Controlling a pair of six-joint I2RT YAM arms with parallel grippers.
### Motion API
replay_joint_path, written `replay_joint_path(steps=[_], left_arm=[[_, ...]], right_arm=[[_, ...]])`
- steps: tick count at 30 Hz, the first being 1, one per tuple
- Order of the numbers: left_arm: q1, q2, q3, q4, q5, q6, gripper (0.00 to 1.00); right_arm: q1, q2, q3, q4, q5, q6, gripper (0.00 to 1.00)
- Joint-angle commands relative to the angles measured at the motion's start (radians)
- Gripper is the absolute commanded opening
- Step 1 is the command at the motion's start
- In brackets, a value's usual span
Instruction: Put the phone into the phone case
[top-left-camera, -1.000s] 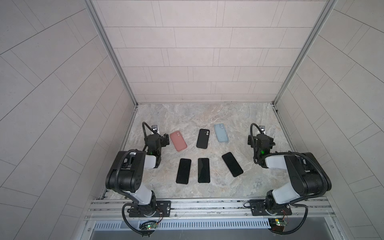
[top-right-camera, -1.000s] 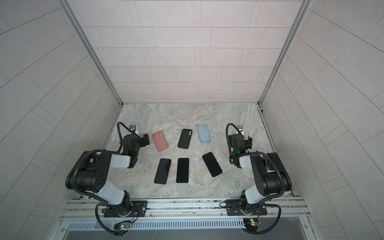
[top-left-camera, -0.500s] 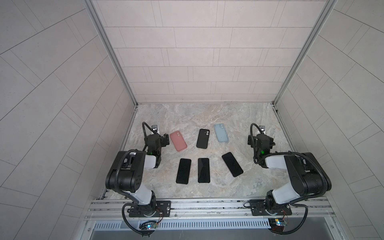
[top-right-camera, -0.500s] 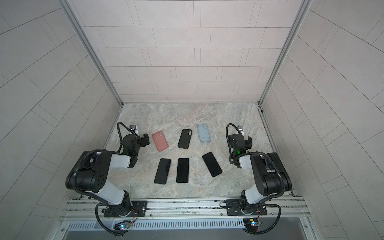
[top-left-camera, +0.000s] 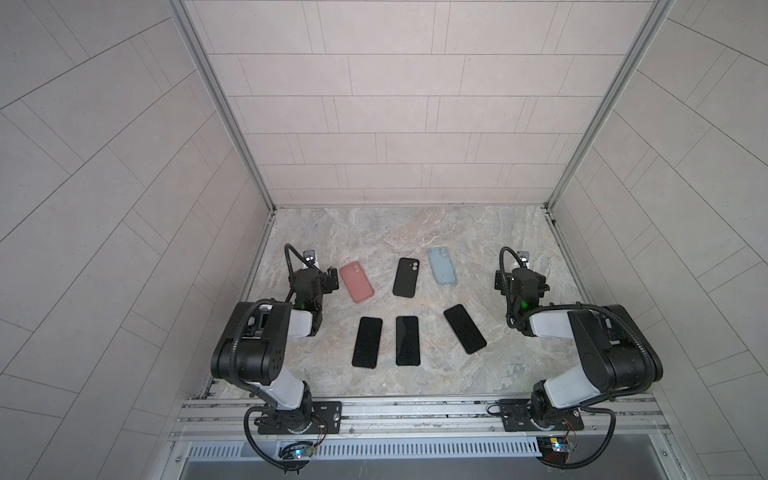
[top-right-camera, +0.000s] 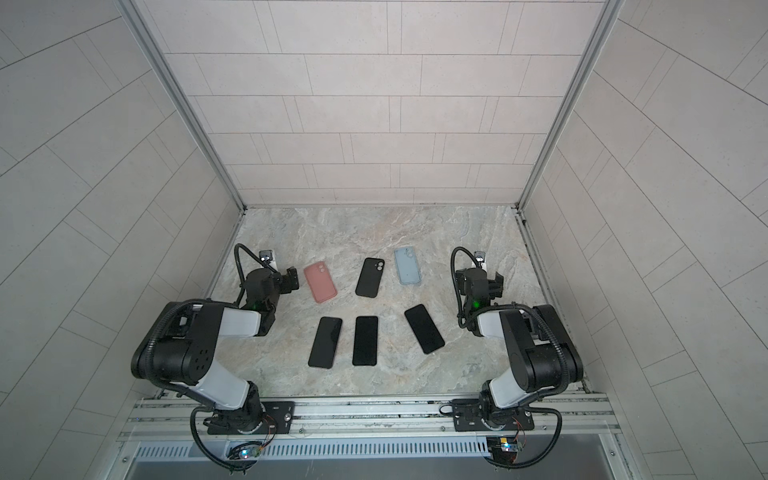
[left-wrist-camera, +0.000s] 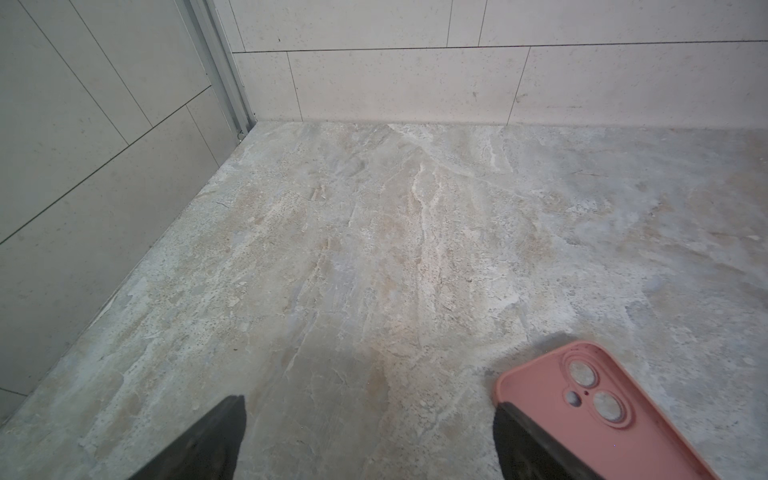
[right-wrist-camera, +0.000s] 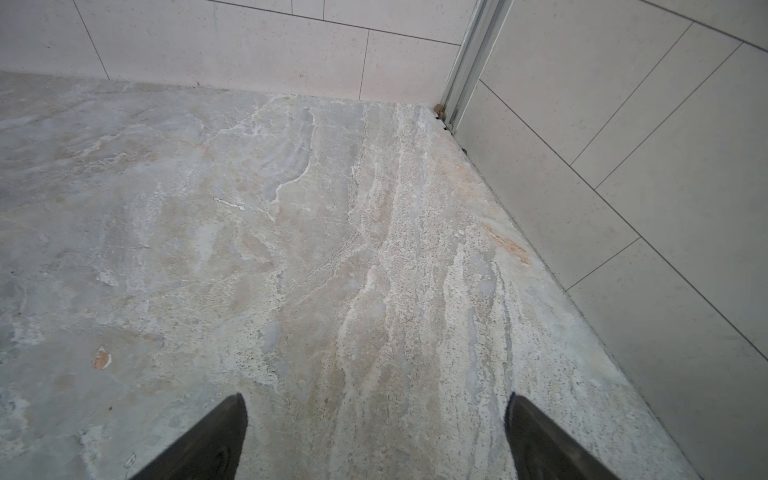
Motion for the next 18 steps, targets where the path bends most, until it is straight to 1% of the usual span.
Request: replay_joint_path(steps=[1, 16, 17, 18], left_arm=[[0.000, -0.007, -0.009, 0.023, 0.001, 0.020, 1.00], [0.000, -0.005, -0.008, 0.021, 0.002, 0.018, 1.00], [0.001, -0.005, -0.008, 0.023, 0.003, 0.017, 1.00], [0.000, -0.005, -0.008, 0.023, 0.003, 0.018, 1.00]], right_arm=[[0.004, -0.016, 0.000, 0.006, 0.022, -0.001, 1.00], [0.006, -0.019, -0.004, 0.009, 0.025, 0.000, 1.00], [0.009, -0.025, -0.010, 0.026, 0.033, -0.016, 1.00], [0.016, -0.044, -0.006, 0.001, 0.063, 0.001, 1.00]])
